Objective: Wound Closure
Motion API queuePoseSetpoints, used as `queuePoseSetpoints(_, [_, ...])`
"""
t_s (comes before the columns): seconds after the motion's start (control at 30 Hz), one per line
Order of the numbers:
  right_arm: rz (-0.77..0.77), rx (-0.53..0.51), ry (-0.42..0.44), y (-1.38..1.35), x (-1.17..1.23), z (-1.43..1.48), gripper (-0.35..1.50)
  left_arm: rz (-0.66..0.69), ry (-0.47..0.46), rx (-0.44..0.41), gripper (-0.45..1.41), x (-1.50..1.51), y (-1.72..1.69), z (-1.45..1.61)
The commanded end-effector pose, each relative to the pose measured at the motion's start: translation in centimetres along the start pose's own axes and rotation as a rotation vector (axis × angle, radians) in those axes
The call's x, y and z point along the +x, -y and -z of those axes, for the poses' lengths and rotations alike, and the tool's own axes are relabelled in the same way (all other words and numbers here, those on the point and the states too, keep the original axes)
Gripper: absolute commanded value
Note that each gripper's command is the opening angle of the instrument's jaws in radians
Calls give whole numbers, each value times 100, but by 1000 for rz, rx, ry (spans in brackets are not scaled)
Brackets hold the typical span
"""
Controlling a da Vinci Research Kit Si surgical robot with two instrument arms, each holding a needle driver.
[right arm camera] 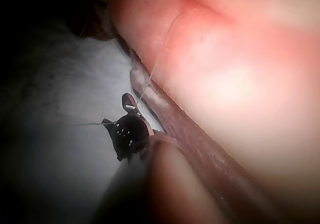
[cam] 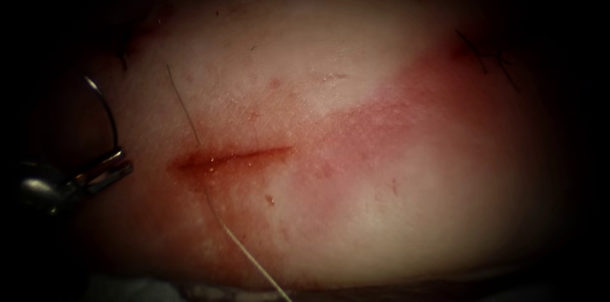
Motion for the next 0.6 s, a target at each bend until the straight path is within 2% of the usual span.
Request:
queuePoseSetpoints(0.03, [-6, -15, 16, -4, -8, 4, 148, 2, 1, -4, -45, -3, -8, -5])
queuePoseSetpoints(0.23, [-40, -65, 12, -7, -14, 31, 148, 3, -3, -12, -45, -26, -7, -9])
queuePoseSetpoints(0.33, [-46, -24, -23, 0, -11, 40, 148, 30, 7, -8, -45, -57, -5, -17])
queuePoseSetpoints(0.5, [-69, 31, -112, 27, 16, 57, 148, 48, 34, -21, -45, -99, -9, -29])
queuePoseSetpoints(0.6, [-81, 42, -134, 34, 22, 71, 148, 52, 41, -20, -45, -107, -5, -31])
